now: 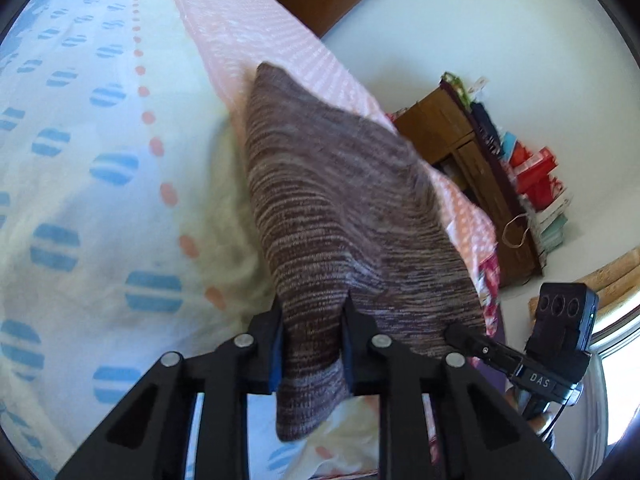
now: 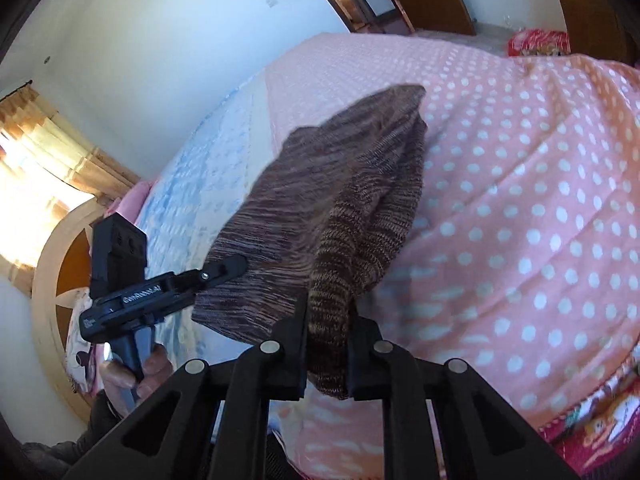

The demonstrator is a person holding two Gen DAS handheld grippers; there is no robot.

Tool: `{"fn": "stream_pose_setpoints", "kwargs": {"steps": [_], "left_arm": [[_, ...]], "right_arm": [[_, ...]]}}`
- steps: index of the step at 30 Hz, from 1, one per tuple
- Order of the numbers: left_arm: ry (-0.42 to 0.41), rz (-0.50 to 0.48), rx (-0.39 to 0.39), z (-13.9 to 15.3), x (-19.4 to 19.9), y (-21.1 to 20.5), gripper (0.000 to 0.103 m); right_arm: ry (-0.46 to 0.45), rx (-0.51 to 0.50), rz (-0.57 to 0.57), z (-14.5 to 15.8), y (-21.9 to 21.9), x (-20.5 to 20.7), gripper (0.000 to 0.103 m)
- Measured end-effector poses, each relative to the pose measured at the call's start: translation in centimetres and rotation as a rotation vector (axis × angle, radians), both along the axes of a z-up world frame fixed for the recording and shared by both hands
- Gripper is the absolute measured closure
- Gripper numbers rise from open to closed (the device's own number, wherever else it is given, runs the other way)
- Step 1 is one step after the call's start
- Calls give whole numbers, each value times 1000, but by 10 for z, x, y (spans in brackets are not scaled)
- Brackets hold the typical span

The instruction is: Fold small clothes

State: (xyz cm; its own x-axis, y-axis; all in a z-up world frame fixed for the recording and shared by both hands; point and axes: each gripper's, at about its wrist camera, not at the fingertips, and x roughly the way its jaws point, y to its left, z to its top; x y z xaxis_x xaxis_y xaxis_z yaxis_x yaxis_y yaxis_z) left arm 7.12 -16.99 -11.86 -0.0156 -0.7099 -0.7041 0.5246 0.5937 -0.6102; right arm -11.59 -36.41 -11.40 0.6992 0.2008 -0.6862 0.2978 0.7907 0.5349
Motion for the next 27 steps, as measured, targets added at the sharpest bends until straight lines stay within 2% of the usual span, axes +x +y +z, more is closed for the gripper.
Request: {"fn": "stream_pose_setpoints", "kwargs": {"steps": [2, 4, 5, 6, 8, 9, 11, 13, 15, 18, 20, 22, 24, 25, 26, 27], "left_arm": [[10, 13, 55, -13, 0, 2, 79], [27, 26, 49, -16, 2, 8, 74], [14, 32, 57, -11, 3, 9, 74], [-17, 33, 72, -5, 4, 9, 74], [-139, 33, 89, 20, 3, 1, 69], [-177, 39, 92, 26, 5, -4, 66], [-274, 64, 107, 44, 12, -19, 45], [-359, 75, 127, 61, 21, -44, 43], [-420, 85, 134, 72, 32, -64, 43], [-501, 105, 181, 66, 55, -100, 43], [-527, 125, 223, 51, 70, -115, 43], [-533, 138, 289, 30, 82, -124, 43], [-501, 148, 380, 3, 99, -130, 43], [-451, 162, 398, -10, 107, -129, 40], [-413, 188, 356, -11, 113, -121, 38], [-395, 202, 352, -11, 118, -118, 36]], "right_arm": [[66, -33, 6, -16, 4, 3, 87], [31, -12, -1, -19, 5, -2, 85], [47, -10, 16, -17, 5, -4, 83], [56, -23, 26, -14, 5, -6, 83], [19, -102, 34, 6, 6, -15, 83], [-18, -182, 36, 22, 6, -18, 83], [-70, -339, 2, 45, 5, -15, 83], [-113, -440, -21, 63, 2, -1, 83], [-139, -434, -26, 70, -6, 23, 84], [-153, -456, -9, 70, -15, 65, 84], [-117, -497, -4, 56, -19, 99, 84], [-73, -457, -7, 37, -34, 127, 84], [15, -421, 0, 11, -50, 151, 85], [71, -424, -2, -3, -55, 159, 86], [50, -435, -7, -9, -59, 160, 86], [27, -447, -7, -9, -59, 159, 86]]}}
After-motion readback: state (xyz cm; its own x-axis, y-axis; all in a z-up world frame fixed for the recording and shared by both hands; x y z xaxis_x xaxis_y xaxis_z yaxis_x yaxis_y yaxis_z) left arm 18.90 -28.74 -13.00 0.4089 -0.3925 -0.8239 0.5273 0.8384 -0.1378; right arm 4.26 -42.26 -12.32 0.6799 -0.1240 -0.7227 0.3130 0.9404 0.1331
